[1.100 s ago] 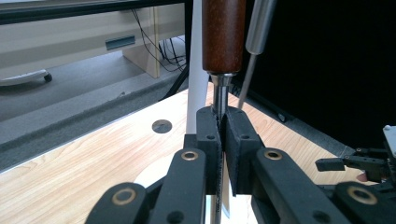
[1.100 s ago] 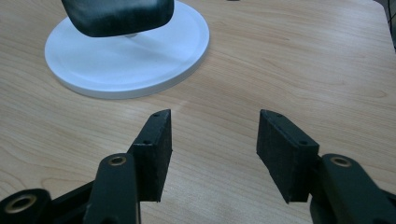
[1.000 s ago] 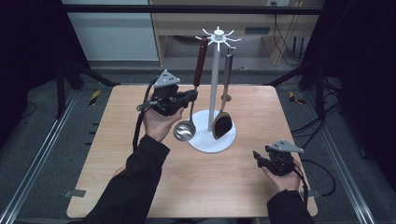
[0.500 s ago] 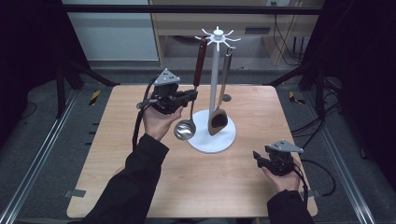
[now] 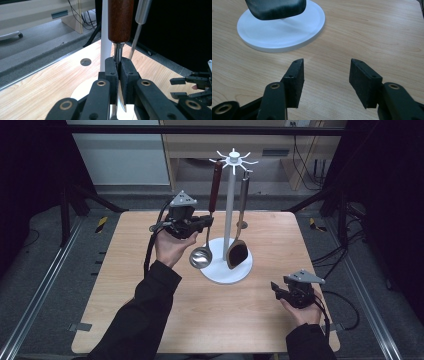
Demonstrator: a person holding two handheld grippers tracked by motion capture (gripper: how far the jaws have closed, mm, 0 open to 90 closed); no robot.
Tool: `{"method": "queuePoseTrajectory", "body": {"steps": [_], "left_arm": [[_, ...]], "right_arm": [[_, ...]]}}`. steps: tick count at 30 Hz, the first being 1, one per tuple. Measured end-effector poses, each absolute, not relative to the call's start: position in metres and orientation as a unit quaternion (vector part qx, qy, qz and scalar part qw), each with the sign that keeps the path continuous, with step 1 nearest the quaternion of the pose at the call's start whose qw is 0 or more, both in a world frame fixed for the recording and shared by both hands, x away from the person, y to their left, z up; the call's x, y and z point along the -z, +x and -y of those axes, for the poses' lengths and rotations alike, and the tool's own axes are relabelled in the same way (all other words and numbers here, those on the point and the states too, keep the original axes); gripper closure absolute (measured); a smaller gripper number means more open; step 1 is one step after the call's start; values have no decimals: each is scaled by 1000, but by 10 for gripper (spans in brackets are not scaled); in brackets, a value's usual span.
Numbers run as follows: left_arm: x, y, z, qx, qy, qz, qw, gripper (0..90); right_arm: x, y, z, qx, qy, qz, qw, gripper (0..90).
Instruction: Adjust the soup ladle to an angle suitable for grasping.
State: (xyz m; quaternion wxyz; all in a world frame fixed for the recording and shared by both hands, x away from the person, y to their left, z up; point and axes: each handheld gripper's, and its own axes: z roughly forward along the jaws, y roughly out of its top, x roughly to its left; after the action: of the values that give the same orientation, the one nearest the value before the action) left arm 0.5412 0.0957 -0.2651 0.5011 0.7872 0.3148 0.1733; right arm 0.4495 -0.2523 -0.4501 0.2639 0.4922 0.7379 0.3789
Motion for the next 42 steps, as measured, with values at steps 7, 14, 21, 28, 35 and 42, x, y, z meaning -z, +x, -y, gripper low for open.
{"method": "queuePoseTrajectory", "body": {"steps": [7, 14, 21, 28, 35, 42], "left_arm": [[266, 542, -92, -185, 785, -321, 496, 855], [267, 546, -84, -192, 781, -328, 496, 854], [265, 552, -78, -196, 783, -330, 489, 854], [269, 555, -74, -194, 780, -327, 497, 852], [276, 556, -74, -206, 772, -326, 505, 848], [279, 556, -71, -219, 766, -327, 508, 845]], "right_arm": [[450, 449, 252, -379, 492, -738, 264, 462], [450, 450, 252, -378, 492, -739, 263, 463], [450, 450, 252, -378, 492, -739, 263, 463], [450, 450, 253, -380, 491, -738, 264, 462], [450, 450, 252, -379, 490, -739, 264, 462], [450, 449, 252, -380, 492, -738, 263, 460]]}}
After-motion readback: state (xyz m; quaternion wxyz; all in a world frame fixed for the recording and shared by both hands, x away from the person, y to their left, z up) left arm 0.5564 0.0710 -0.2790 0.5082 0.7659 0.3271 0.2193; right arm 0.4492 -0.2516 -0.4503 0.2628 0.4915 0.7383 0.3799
